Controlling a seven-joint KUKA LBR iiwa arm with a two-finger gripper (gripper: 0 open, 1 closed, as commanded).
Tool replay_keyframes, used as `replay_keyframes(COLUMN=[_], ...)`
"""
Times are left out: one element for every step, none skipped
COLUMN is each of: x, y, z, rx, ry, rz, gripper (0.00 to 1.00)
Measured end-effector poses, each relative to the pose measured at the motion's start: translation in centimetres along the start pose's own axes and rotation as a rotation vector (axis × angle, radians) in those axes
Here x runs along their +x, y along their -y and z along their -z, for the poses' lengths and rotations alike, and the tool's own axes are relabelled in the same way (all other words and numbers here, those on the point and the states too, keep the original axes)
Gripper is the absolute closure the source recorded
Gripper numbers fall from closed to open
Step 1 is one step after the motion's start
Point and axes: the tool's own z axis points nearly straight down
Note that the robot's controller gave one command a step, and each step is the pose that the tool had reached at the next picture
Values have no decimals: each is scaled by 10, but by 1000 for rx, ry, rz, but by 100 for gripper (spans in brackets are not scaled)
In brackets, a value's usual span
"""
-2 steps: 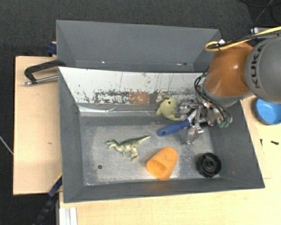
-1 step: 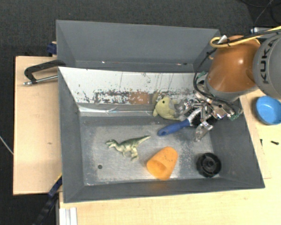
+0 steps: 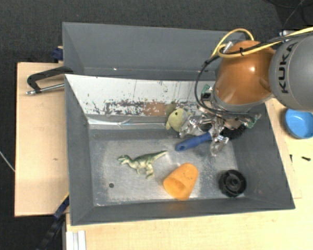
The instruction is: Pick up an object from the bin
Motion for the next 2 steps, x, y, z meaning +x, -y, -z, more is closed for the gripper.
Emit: replay_keyframes(x=[4,2], y=[8,8], z=[-27,-26], rx=[3,0], ry=[5,2], rz=[131,128], gripper=[0,0])
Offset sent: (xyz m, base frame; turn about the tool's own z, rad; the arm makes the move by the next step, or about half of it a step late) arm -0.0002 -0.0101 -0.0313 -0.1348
